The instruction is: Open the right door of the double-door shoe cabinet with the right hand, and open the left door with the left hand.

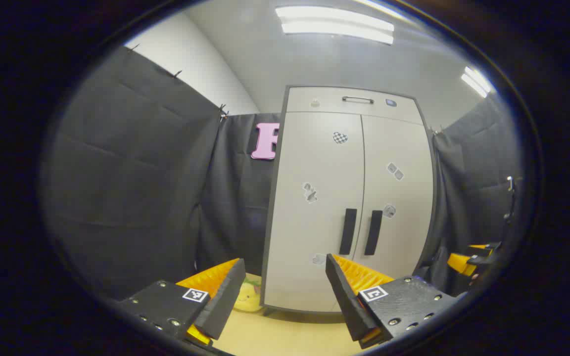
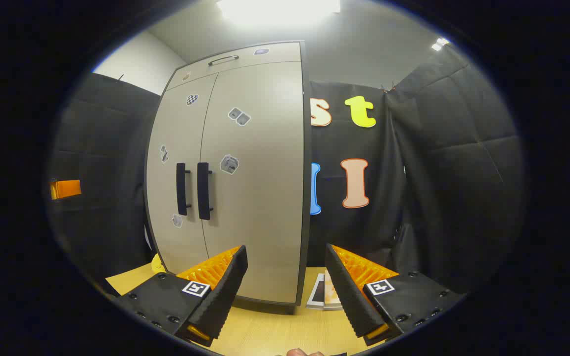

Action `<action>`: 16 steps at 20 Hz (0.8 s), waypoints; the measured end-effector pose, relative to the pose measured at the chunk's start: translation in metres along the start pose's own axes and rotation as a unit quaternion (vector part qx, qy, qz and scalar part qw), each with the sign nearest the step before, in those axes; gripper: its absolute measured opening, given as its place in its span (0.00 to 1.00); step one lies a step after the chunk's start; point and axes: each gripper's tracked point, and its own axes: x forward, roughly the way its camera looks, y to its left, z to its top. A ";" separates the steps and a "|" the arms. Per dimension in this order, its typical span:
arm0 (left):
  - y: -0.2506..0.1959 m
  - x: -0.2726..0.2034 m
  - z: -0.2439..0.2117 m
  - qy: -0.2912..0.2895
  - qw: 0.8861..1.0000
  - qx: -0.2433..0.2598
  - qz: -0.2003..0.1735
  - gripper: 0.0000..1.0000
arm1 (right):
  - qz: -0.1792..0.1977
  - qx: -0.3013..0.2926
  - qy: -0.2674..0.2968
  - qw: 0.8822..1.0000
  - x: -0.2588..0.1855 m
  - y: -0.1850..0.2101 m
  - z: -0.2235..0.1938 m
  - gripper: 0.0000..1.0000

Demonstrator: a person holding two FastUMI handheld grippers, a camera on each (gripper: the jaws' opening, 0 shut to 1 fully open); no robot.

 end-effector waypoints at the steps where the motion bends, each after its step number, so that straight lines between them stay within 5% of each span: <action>1: 0.007 0.000 0.003 -0.007 0.999 0.039 0.016 0.93 | -0.008 0.001 -0.010 1.000 -0.002 -0.002 0.005 0.99; 3: 0.005 0.001 0.008 -0.013 0.997 0.071 0.024 0.93 | -0.022 0.012 -0.010 1.000 -0.005 0.001 0.006 0.94; 9: -0.014 0.013 -0.006 -0.006 0.998 0.037 -0.047 0.94 | -0.040 0.043 -0.003 0.998 0.003 0.022 0.012 0.99; 12: -0.001 0.023 -0.017 -0.006 0.997 0.073 -0.037 0.94 | -0.055 0.041 -0.005 0.998 -0.006 0.030 0.009 0.98; 16: -0.005 0.032 -0.034 0.009 0.997 0.026 -0.077 0.94 | -0.060 0.038 0.019 0.997 -0.015 0.047 -0.007 0.98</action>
